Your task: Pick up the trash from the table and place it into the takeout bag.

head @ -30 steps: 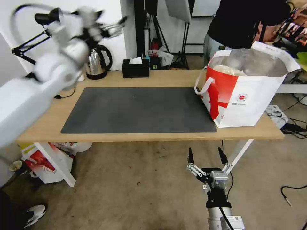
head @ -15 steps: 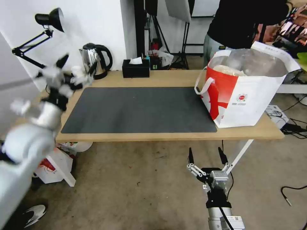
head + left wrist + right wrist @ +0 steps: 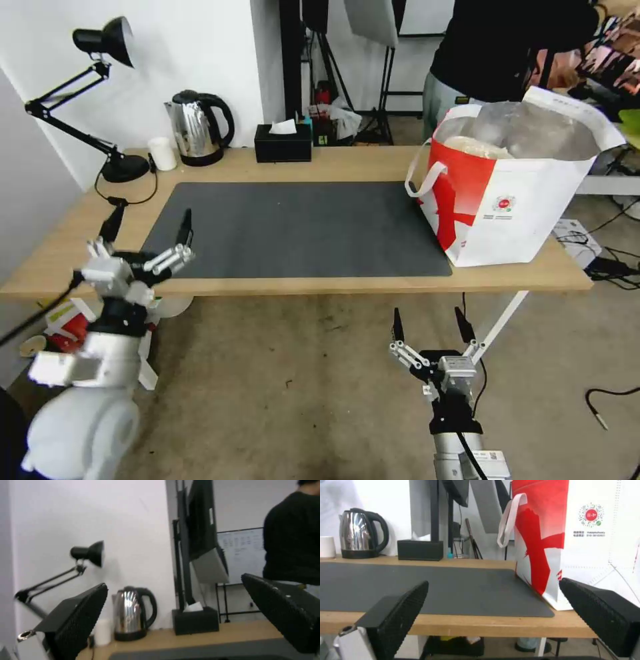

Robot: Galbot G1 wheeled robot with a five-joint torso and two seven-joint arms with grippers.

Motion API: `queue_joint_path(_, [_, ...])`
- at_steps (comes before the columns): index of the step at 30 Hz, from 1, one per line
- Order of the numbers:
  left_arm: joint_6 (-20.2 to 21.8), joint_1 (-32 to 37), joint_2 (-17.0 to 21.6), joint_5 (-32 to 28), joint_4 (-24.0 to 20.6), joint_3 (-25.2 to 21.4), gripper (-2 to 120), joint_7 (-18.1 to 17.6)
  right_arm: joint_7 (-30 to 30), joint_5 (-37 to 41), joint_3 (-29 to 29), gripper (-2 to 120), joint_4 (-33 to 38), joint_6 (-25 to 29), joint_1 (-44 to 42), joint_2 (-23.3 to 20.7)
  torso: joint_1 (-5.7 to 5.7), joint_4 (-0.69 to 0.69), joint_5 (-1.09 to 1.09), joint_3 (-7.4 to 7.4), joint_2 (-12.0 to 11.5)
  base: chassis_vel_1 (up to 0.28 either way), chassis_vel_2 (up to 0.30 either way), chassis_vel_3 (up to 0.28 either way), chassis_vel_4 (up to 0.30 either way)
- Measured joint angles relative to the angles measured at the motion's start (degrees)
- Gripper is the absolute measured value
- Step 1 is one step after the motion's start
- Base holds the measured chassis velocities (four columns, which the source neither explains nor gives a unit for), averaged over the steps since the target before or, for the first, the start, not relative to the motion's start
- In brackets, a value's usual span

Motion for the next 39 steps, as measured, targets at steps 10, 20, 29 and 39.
queue_joint_path(10, [-5.2, 3.3, -8.3, 2.7, 2.1, 5.6, 100, 3.6, 0.0, 0.0, 0.0, 100, 0.0, 0.0, 0.0, 0.0, 0.01, -0.02, 0.01, 0.01, 0.0, 0.0, 0.0, 0.0, 0.0])
queue_joint_path(20, [-9.1, 5.7, -11.5, 5.0, 7.9, 8.6, 100, 6.6, 0.0, 0.0, 0.0, 100, 0.0, 0.0, 0.0, 0.0, 0.01, -0.01, -0.01, 0.0, 0.0, 0.0, 0.0, 0.0, 0.0])
queue_joint_path(29, [-11.7, 6.6, -13.0, 8.0, 12.7, 10.5, 100, 6.6, 0.0, 0.0, 0.0, 100, 0.0, 0.0, 0.0, 0.0, 0.01, -0.01, -0.01, 0.0, 0.0, 0.0, 0.0, 0.0, 0.0])
queue_joint_path(39, [-11.3, 7.1, -13.0, 8.0, 12.8, 10.9, 100, 5.5, 0.0, 0.0, 0.0, 100, 0.0, 0.0, 0.0, 0.0, 0.01, -0.01, -0.01, 0.0, 0.0, 0.0, 0.0, 0.0, 0.0])
